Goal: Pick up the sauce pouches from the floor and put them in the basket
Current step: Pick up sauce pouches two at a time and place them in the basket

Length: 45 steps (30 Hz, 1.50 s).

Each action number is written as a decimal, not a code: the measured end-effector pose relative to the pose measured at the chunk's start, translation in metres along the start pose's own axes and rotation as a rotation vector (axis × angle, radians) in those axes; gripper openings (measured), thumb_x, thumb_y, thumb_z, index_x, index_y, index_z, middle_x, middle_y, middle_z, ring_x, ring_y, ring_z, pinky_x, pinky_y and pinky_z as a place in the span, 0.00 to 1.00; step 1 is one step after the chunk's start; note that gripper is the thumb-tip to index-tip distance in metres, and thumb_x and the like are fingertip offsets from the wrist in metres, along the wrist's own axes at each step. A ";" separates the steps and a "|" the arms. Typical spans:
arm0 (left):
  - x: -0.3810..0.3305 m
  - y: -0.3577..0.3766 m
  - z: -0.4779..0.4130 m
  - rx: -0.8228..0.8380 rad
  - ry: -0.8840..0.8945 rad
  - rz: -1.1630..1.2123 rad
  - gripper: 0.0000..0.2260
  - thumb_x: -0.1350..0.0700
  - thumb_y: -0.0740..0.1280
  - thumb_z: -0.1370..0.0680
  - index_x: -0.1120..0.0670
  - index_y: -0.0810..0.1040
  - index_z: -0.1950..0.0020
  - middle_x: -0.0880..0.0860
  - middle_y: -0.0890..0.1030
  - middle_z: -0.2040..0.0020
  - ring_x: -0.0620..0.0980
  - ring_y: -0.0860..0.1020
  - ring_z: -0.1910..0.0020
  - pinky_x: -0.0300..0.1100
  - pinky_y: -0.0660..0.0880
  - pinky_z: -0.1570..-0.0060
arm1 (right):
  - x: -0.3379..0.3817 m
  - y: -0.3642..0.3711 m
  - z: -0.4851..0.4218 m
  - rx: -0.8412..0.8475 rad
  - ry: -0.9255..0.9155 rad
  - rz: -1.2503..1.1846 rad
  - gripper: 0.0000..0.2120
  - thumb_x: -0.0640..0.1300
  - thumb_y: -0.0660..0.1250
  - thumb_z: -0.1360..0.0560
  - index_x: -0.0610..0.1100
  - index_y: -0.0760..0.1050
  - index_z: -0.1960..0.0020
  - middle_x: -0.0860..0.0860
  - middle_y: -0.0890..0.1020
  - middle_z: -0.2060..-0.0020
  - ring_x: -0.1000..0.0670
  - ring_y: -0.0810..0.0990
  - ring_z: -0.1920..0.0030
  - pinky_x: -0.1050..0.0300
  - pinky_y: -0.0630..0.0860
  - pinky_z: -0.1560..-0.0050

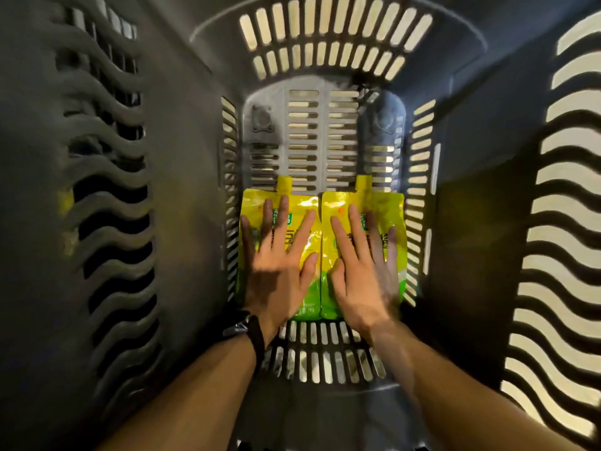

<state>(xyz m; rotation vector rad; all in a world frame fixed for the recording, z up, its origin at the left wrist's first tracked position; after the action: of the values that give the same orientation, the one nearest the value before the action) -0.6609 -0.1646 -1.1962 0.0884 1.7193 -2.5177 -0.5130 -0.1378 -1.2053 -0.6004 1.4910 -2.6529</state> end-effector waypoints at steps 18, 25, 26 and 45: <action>0.014 -0.022 -0.073 -0.042 -0.058 0.020 0.28 0.40 0.50 0.18 0.43 0.54 0.19 0.55 0.47 0.17 0.56 0.46 0.19 0.67 0.47 0.25 | 0.000 -0.041 -0.068 -0.080 -0.034 0.041 0.31 0.51 0.54 0.21 0.51 0.51 0.19 0.48 0.47 0.19 0.43 0.54 0.20 0.35 0.44 0.23; 0.016 -0.023 -0.084 -0.019 -0.064 0.010 0.29 0.39 0.50 0.20 0.43 0.53 0.19 0.54 0.47 0.17 0.57 0.45 0.19 0.67 0.48 0.25 | -0.002 -0.046 -0.078 -0.069 -0.030 0.097 0.32 0.51 0.55 0.23 0.51 0.53 0.19 0.47 0.50 0.19 0.44 0.47 0.20 0.35 0.43 0.23; 0.017 -0.022 -0.085 -0.012 -0.063 0.006 0.29 0.39 0.50 0.20 0.43 0.53 0.19 0.55 0.46 0.17 0.57 0.45 0.19 0.67 0.47 0.25 | -0.002 -0.046 -0.078 -0.076 -0.030 0.091 0.32 0.51 0.55 0.23 0.51 0.53 0.20 0.48 0.50 0.19 0.44 0.47 0.20 0.35 0.43 0.23; 0.000 -0.185 -0.017 0.195 -0.131 0.245 0.28 0.42 0.53 0.21 0.48 0.61 0.21 0.56 0.64 0.23 0.56 0.65 0.25 0.60 0.63 0.27 | 0.047 -0.197 -0.022 0.301 -0.021 -0.064 0.37 0.47 0.61 0.20 0.52 0.43 0.19 0.46 0.43 0.19 0.44 0.42 0.20 0.43 0.53 0.21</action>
<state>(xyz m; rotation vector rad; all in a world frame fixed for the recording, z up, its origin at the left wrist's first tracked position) -0.6813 -0.0820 -1.0305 0.1352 1.3246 -2.4408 -0.5342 -0.0241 -1.0378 -0.6570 1.0511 -2.8289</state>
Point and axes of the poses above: each hand's wrist, its own z-axis away from the middle knuckle, its own y-axis out of the palm, x = y × z, the point moved 4 cm from there along -z, towards the middle knuckle
